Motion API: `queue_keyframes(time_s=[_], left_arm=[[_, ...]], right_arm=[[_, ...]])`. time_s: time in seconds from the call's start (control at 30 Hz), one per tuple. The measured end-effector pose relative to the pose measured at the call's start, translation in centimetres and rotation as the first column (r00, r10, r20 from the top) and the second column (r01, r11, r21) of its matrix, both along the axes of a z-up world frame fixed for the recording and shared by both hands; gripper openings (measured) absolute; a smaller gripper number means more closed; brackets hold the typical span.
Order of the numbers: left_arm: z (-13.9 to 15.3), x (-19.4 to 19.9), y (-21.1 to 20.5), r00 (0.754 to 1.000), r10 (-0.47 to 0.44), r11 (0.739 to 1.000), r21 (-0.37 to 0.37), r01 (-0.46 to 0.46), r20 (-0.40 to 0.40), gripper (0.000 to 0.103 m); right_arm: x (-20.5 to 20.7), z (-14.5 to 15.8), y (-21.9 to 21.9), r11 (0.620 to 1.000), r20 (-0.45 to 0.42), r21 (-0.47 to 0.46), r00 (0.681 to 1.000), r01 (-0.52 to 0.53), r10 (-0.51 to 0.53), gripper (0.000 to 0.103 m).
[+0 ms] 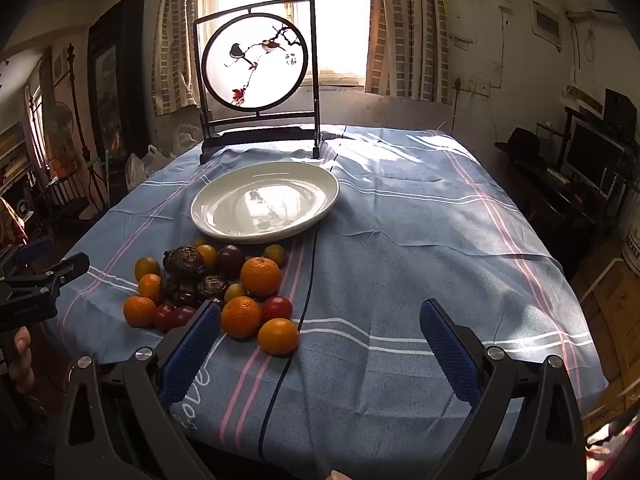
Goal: Organize fruits
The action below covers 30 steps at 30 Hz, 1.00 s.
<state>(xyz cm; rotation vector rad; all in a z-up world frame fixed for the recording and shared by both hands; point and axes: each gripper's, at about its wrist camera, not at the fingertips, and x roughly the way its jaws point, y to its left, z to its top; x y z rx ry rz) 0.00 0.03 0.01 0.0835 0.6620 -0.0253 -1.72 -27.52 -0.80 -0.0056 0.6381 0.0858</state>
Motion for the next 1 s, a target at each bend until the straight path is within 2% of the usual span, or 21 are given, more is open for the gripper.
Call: queue_keyframes(time_s=[0.13,0.2,0.33,1.0], left_arm=[[0.0,0.4,0.8,1.0,0.025,1.0,-0.017,-0.025,0.003,0.098],[0.2,-0.6,0.7,0.999,0.017,1.0,-0.015,-0.016,0.041,0.098],[-0.1,-0.1,0.9,1.0,0.013,1.0,-0.015,-0.013,0.006,0.098],[-0.4,-0.1,1.2,1.0,0.025,1.0,-0.016,-0.025,-0.005,0.098]], right_arm=[[0.0,-0.3,0.0,1.0,-0.009,-0.001,1.0,-0.008,0.008,0.1],[-0.4,0.1,0.7,1.0,-0.006,-0.011,1.0,-0.021,0.021,0.1],[-0.5,0.4,0.8,0.999,-0.008,-0.013,0.999,-0.036,0.036,0.1],[-0.4,-0.5,1.3,0.998,-0.014,-0.011,0.998,-0.054,0.054,0.1]])
